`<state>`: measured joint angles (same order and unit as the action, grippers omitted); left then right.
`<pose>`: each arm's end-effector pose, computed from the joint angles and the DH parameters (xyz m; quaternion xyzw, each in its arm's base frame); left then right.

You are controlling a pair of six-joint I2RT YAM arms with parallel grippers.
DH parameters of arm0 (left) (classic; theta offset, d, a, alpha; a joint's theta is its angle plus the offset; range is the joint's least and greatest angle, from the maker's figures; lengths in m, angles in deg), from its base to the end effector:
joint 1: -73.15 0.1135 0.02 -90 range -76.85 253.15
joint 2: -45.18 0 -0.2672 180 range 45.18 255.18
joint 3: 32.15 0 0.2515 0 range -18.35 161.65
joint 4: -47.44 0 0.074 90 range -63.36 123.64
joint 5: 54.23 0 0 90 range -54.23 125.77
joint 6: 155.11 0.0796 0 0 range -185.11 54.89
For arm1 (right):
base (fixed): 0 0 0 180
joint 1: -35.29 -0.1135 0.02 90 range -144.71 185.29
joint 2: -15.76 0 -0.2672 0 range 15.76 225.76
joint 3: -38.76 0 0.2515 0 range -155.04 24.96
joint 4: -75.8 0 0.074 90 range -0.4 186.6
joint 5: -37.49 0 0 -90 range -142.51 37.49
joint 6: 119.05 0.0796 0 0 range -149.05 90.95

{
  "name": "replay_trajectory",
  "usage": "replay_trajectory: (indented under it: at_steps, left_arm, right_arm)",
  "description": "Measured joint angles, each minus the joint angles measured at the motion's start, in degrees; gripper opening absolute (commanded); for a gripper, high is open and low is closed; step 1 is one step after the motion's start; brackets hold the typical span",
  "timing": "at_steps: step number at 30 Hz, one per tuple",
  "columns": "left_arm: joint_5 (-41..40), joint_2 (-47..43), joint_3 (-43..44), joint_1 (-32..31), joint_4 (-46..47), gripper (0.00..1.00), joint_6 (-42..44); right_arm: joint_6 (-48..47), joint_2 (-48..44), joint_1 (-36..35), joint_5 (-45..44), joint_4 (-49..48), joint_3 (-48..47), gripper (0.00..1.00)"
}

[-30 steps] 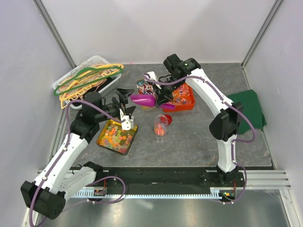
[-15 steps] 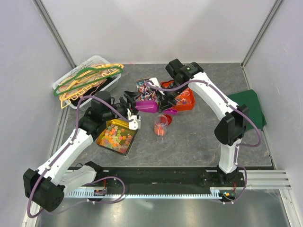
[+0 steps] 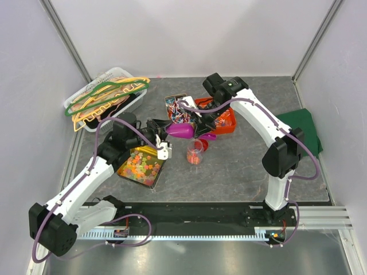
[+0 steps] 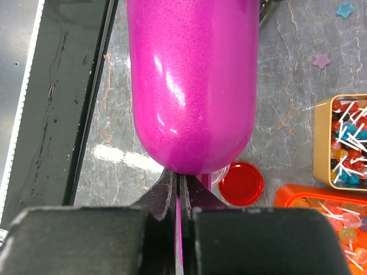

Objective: Pack the candies
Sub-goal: Pick up the spatula from the center of the board.

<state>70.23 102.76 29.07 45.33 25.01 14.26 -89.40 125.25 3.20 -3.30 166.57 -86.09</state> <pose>0.2089 -0.1611 0.3100 0.7274 0.3221 0.0249 0.6055 0.2928 0.2547 0.3101 -0.6877 0.5858 0.3723 0.2128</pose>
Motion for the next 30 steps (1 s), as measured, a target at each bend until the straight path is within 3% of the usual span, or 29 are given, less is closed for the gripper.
replay_trajectory:
  at_steps: [3, 6, 11, 22, 23, 30]
  left_arm:
    - [-1.0, -0.2, 0.0, -0.9, 0.0, 0.05, -0.2]
    - [-2.4, -0.7, 0.0, -1.8, -0.1, 0.02, -0.2]
    - [-3.6, -1.0, 0.0, -3.5, 0.2, 0.02, -0.3]
    - [-9.4, -0.9, 1.2, -3.9, -1.7, 0.02, -7.3]
    - [-10.6, -0.7, 2.1, -3.9, -3.1, 0.02, -8.6]
    - [-23.0, 4.8, 15.2, -4.2, -16.8, 0.02, -20.8]
  right_arm:
    - [-0.5, 0.1, 0.2, 0.0, 0.3, -0.1, 0.04]
    - [-0.9, 0.1, 0.4, 0.0, 0.8, -0.3, 0.26]
    - [-0.4, 0.1, 1.5, 0.0, 1.2, -1.1, 0.44]
    - [-0.2, -0.1, 6.5, 0.0, 1.0, -3.3, 0.55]
    - [-0.1, -0.2, 7.2, 0.0, 1.0, -3.5, 0.6]
    - [3.4, -5.6, 11.4, -1.9, -0.6, -2.1, 0.62]
